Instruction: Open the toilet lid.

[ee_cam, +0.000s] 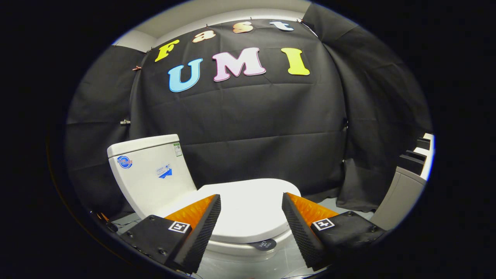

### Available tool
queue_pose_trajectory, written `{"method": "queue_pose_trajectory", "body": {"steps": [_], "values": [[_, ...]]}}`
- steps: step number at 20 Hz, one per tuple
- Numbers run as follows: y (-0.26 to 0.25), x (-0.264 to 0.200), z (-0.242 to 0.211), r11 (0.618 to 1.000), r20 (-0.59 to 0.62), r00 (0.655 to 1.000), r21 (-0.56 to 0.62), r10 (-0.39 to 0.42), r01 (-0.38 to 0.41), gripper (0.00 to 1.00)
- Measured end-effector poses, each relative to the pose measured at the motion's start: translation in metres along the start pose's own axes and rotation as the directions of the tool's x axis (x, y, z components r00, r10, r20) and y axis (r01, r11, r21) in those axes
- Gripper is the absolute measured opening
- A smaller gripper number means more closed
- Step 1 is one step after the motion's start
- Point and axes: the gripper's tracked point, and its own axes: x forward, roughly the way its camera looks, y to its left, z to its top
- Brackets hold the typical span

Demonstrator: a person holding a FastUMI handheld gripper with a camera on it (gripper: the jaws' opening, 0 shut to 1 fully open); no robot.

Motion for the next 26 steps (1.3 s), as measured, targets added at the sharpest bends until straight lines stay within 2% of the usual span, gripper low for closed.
{"method": "queue_pose_trajectory", "body": {"steps": [26], "values": [[-0.0016,-0.0003,-0.0005,1.000,0.003,1.000,0.001,0.002,-0.002,0.99]]}}
